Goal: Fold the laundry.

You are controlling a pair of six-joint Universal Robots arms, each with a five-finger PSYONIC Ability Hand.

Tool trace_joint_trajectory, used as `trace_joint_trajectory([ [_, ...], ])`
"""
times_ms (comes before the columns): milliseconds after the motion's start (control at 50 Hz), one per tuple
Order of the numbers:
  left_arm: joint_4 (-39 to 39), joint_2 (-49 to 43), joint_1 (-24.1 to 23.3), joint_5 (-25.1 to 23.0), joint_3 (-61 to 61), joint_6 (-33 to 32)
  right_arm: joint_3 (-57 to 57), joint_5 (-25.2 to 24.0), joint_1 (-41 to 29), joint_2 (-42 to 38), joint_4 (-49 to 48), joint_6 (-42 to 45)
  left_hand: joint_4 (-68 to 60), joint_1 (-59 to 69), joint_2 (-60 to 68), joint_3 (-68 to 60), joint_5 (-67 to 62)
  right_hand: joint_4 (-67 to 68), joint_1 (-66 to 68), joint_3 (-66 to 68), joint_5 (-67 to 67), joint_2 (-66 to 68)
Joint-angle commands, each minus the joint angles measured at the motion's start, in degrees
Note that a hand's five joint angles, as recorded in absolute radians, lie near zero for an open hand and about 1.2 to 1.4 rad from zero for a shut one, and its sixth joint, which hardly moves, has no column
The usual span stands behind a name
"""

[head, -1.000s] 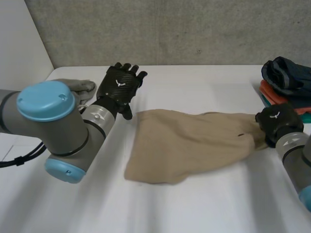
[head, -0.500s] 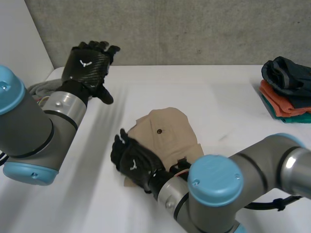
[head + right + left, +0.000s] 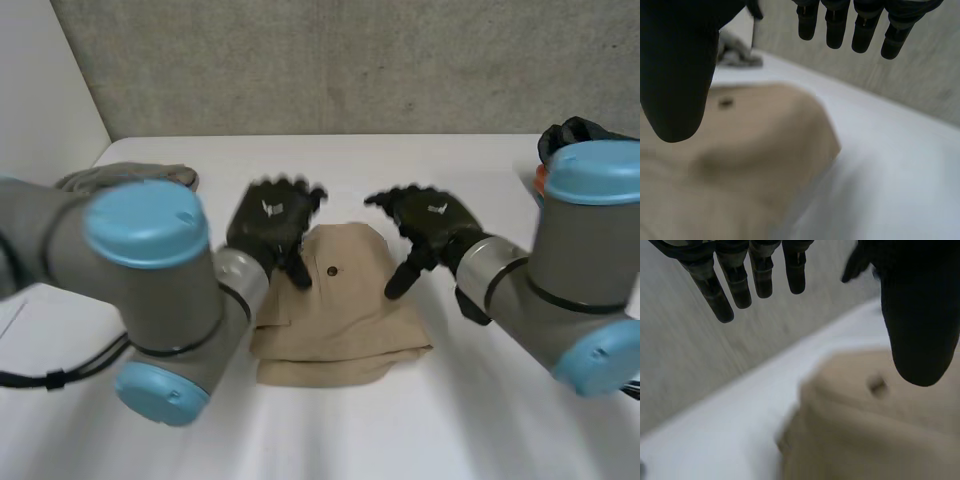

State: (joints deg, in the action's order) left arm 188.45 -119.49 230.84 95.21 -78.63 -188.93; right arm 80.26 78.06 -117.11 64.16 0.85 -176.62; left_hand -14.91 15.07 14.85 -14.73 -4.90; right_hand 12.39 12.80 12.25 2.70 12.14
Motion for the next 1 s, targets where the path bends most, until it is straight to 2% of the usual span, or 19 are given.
trace_joint_trajectory([
  [20,-6.51,-8.74,0.57,2.70,0.24,0.67,-7.22,-0.54,-0.49,-13.36,5.48,6.89,0.32,-0.48,-0.26,0.14,0.31,-2.39,-2.80,-2.25,-2.70,-2.14],
  [120,-8.36,-9.71,1.27,2.09,0.41,0.22,-8.37,3.76,-0.58,-14.07,6.80,14.54,-0.69,0.53,0.75,-0.87,-0.70,-2.39,-2.80,-2.25,-2.70,-2.14],
  [180,-8.80,-7.62,2.50,1.82,1.64,0.05,-7.31,9.03,-0.58,-9.95,5.40,17.19,-1.36,1.20,1.42,-1.54,-1.37,-2.39,-2.80,-2.25,-2.70,-2.14],
  [300,-8.54,2.58,3.47,-0.46,4.54,0.05,1.55,10.01,-2.77,0.16,-2.86,18.24,-0.18,0.02,0.24,-0.37,-0.19,-2.39,-2.80,-2.25,-2.70,-2.14],
  [380,-8.54,6.10,4.52,-7.21,7.52,0.05,9.55,10.18,-8.56,5.18,-9.27,18.59,-0.35,0.19,0.41,-0.53,-0.36,-2.39,-2.80,-2.25,-2.70,-2.14],
  [400,-8.72,6.63,5.05,-10.89,9.01,0.40,10.96,10.18,-9.88,5.36,-10.59,18.86,-1.68,1.52,1.74,-1.87,-1.69,-2.39,-2.80,-2.25,-2.70,-2.14],
  [460,-9.68,6.72,5.58,-17.32,10.87,0.66,17.11,10.27,-13.05,5.62,-15.51,20.44,-4.04,3.88,4.10,-4.23,-4.06,-2.39,-2.80,-2.25,-2.70,-2.14],
  [480,-11.25,6.63,5.67,-21.69,11.91,0.66,18.43,10.27,-13.84,5.45,-16.48,20.79,-5.55,5.39,5.61,-5.73,-5.56,-2.39,-2.80,-2.25,-2.70,-2.14],
  [500,-12.31,6.63,5.76,-24.00,12.53,0.75,20.88,10.36,-14.80,5.10,-18.23,21.40,-5.90,5.74,5.96,-6.08,-5.91,-2.39,-2.80,-2.25,-2.70,-2.14],
  [540,-14.86,6.55,5.84,-28.92,13.85,0.75,23.18,10.36,-15.08,4.66,-19.74,21.85,-5.90,5.74,5.96,-6.09,-5.91,-2.39,-2.80,-2.25,-2.70,-2.14],
  [560,-17.22,6.55,5.93,-33.81,15.16,0.93,24.06,10.27,-15.17,4.39,-20.35,21.93,-5.57,5.41,5.63,-5.75,-5.58,-2.39,-2.80,-2.25,-2.70,-2.14],
  [640,-22.06,5.76,6.90,-43.67,17.54,1.10,26.44,11.32,-15.25,1.15,-26.15,21.94,-4.56,4.40,4.62,-4.74,-4.57,-2.39,-2.80,-2.25,-2.70,-2.14],
  [680,-22.95,5.67,7.08,-45.98,17.73,1.10,27.05,12.11,-15.34,-0.35,-30.10,22.11,-4.22,4.06,4.28,-4.40,-4.23,-2.39,-2.80,-2.25,-2.70,-2.14],
  [780,-22.87,4.96,7.08,-44.68,17.73,1.10,24.52,13.17,-15.34,-5.08,-36.61,23.25,-4.22,4.06,4.28,-4.40,-4.23,-2.39,-2.80,-2.25,-2.70,-2.14],
  [900,-22.87,4.44,6.37,-43.44,17.46,1.10,19.94,14.66,-15.17,-9.76,-39.34,24.05,-4.39,4.23,4.45,-4.57,-4.40,-1.50,-1.90,-1.36,-1.80,-1.25],
  [920,-22.87,4.44,6.37,-43.44,17.46,1.02,19.15,15.01,-15.17,-10.02,-39.43,24.05,-4.39,4.23,4.45,-4.57,-4.40,2.36,1.96,2.50,2.06,2.61],
  [1000,-22.87,4.44,6.37,-43.44,17.02,1.10,15.28,16.07,-15.17,-11.43,-39.43,23.96,-4.56,4.40,4.62,-4.74,-4.57,40.48,40.07,40.62,40.18,40.73],
])
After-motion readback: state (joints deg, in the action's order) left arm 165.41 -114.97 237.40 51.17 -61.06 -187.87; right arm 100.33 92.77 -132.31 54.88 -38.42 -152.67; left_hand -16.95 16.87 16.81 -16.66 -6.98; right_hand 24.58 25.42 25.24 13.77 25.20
